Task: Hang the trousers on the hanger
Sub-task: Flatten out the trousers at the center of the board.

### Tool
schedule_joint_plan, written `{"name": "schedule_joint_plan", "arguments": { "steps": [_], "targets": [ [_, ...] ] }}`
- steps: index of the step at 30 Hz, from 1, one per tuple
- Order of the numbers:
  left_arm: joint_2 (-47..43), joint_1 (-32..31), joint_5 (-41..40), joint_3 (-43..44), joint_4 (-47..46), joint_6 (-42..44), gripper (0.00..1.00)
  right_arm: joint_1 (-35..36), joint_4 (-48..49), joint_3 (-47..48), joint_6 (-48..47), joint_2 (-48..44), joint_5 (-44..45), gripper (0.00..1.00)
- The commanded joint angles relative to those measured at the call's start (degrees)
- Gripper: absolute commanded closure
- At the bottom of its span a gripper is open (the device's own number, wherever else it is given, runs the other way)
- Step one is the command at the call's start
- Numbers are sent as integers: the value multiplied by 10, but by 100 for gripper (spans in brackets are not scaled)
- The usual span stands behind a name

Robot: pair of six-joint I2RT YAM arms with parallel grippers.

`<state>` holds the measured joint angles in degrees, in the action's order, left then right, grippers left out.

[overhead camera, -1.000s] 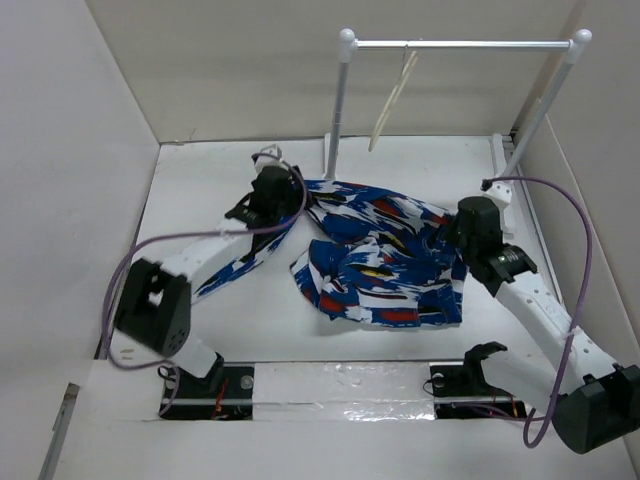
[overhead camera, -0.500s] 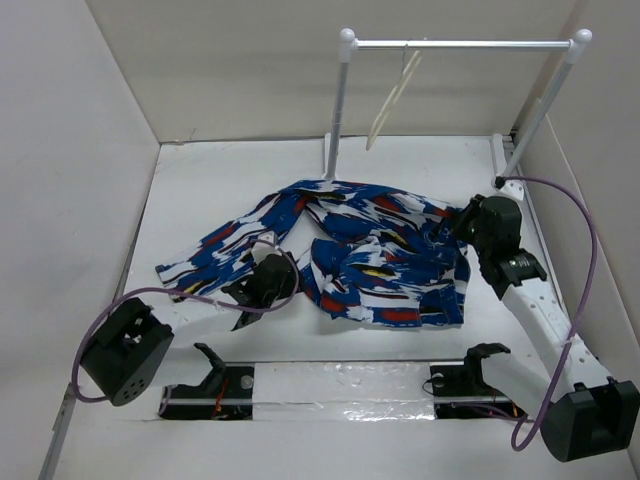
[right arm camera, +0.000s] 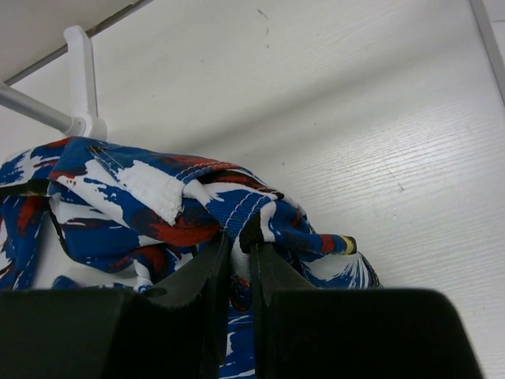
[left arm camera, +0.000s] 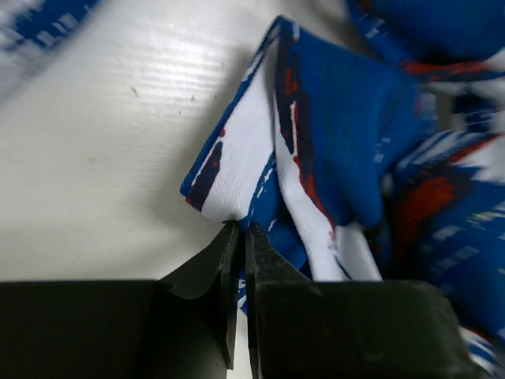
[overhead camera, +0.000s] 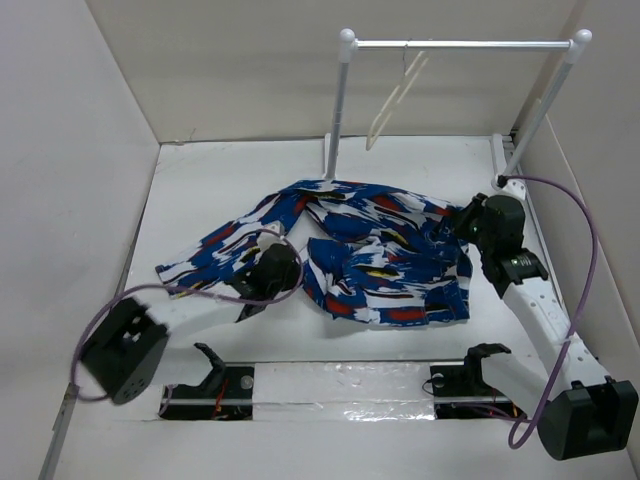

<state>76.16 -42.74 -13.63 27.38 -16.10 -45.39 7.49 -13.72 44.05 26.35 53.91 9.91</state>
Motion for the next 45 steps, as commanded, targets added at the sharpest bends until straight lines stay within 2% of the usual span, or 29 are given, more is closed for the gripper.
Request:
{"name": "schedule_joint_plan", "arguments": {
  "steps": [1, 4, 6, 9, 11, 16, 20, 22, 23, 24, 25, 26, 27, 29, 30, 33, 35, 37, 38, 39, 40, 41, 43, 45],
  "targets": [
    [-202, 1, -96, 65, 135, 38, 100, -13, 53, 12, -3, -8, 7, 100],
    [-337, 14, -154, 146, 244, 89, 100, -35, 45, 22, -1, -19, 21, 100],
    [-369, 26, -171, 223, 337, 106, 100, -55, 26, 34, -1, -27, 36, 100],
    [-401, 26, -208, 310, 428, 124, 100, -81, 23, 36, -3, -47, 49, 100],
    [-418, 26, -217, 346, 451, 136, 100, -86, 25, 34, 0, -48, 59, 100],
    [-435, 26, -210, 368, 514, 145, 100, -114, 35, 51, 3, 6, 97, 100],
    [-463, 26, -187, 322, 543, 125, 100, -143, 42, 102, 13, 100, 119, 100],
    [-489, 16, -162, 288, 546, 85, 100, -151, 40, 122, 27, 152, 119, 96],
    [-498, 3, -147, 271, 533, 87, 100, -157, 40, 132, 29, 167, 119, 92],
    [-504, 3, -136, 266, 532, 80, 100, -157, 39, 152, 33, 179, 118, 80],
    [-508, -4, -139, 262, 537, 57, 96, -157, 33, 161, 34, 193, 116, 70],
    [-509, -9, -143, 262, 541, 52, 72, -157, 26, 170, 36, 194, 108, 60],
    [-510, -15, -148, 266, 548, 50, 60, -147, 28, 173, 39, 188, 108, 40],
    [-507, -20, -181, 277, 562, 43, 38, -136, 45, 159, 36, 151, 107, 22],
    [-506, -20, -191, 278, 565, 43, 38, -123, 67, 148, 34, 135, 96, 16],
    [-500, -20, -199, 269, 539, 55, 39, -94, 84, 109, 29, 62, 72, 16],
    [-479, -20, -180, 261, 520, 60, 39, -40, 99, 68, 27, 26, 69, 18],
    [-447, -20, -175, 240, 485, 62, 39, 4, 116, 46, 15, -6, 41, 35],
    [-435, -20, -178, 233, 473, 63, 38, 55, 114, 36, 15, -9, 33, 47],
    [-422, -20, -184, 220, 449, 60, 38, 86, 118, 32, 8, -2, 7, 80],
    [-395, -20, -203, 213, 435, 57, 38, 118, 118, 31, 4, 7, -6, 88],
    [-382, -20, -213, 207, 422, 55, 36, 189, 113, 34, 1, 18, -15, 98],
    [-341, -20, -259, 192, 396, 29, 33, 267, 126, 38, -17, 61, -25, 100],
    [-316, -15, -273, 182, 387, 0, 32, 366, 124, 53, -28, 92, 12, 100]
  ]
}}
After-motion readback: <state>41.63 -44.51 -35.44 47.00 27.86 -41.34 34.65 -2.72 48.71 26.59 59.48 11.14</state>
